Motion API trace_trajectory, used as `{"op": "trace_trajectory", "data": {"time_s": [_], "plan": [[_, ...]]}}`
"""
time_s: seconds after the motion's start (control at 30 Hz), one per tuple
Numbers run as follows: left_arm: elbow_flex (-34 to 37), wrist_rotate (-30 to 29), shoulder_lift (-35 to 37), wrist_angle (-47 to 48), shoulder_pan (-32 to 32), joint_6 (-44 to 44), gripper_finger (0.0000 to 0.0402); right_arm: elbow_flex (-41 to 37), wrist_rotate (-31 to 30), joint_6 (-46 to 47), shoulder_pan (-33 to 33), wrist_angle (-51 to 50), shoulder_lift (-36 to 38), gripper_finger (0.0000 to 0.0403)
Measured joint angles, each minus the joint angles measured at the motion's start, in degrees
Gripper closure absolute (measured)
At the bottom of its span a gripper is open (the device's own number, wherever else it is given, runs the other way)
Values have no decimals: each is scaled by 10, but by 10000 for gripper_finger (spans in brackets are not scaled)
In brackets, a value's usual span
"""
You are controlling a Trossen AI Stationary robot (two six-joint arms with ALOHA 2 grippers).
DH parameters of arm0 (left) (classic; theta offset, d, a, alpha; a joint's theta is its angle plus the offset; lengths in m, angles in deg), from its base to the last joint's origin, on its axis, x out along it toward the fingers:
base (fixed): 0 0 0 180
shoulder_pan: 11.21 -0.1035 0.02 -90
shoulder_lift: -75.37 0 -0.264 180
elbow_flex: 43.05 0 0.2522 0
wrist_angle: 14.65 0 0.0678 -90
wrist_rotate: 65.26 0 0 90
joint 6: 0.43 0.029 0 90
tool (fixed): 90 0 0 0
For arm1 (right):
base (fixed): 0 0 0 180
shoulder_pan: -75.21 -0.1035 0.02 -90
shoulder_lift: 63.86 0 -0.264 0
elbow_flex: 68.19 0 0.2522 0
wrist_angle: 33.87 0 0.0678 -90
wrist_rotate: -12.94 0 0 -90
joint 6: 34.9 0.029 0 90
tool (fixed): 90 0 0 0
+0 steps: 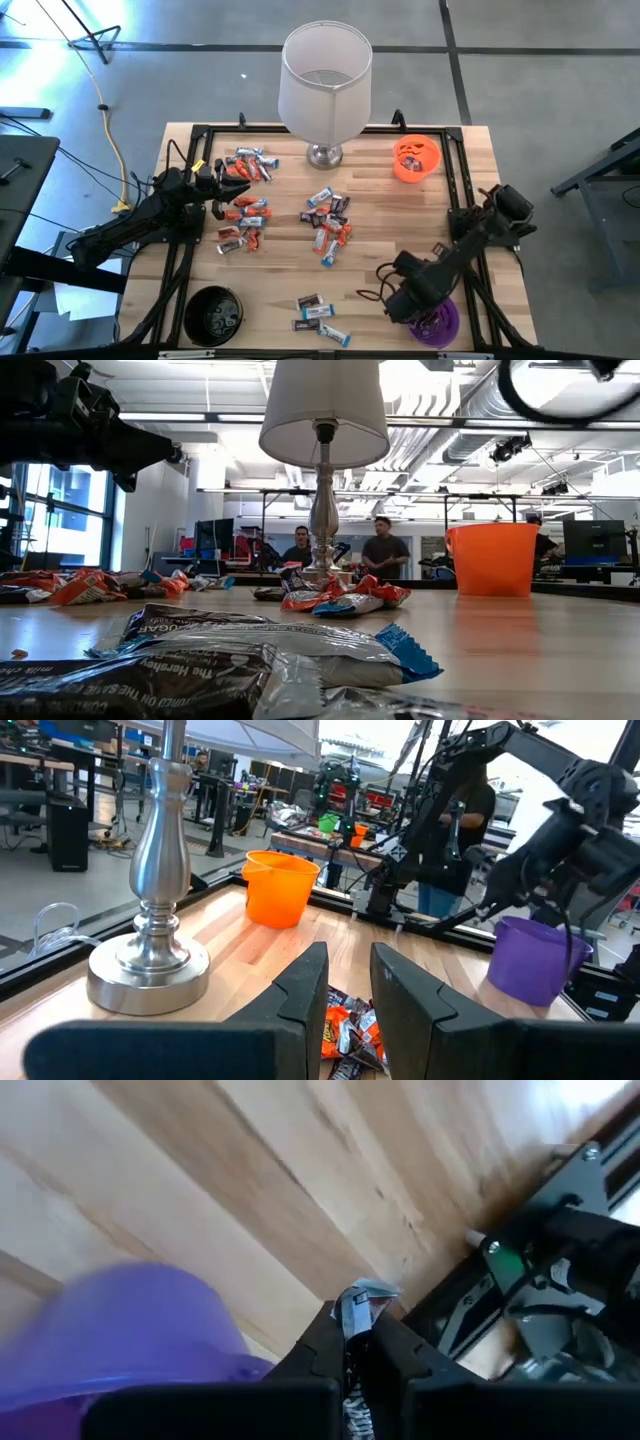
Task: Sort candy
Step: Put the brown chocolate bar into the violet bucket
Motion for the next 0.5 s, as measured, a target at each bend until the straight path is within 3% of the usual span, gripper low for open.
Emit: {"op": "trace_trajectory", "data": {"time_s": [0.23, 0.5], "plan": [[0, 0, 0, 0, 0, 0, 337, 60, -16, 107, -15, 1, 0, 398], [0, 0, 0, 0, 0, 0, 337, 160, -2, 305, -60, 1, 0, 398]]}}
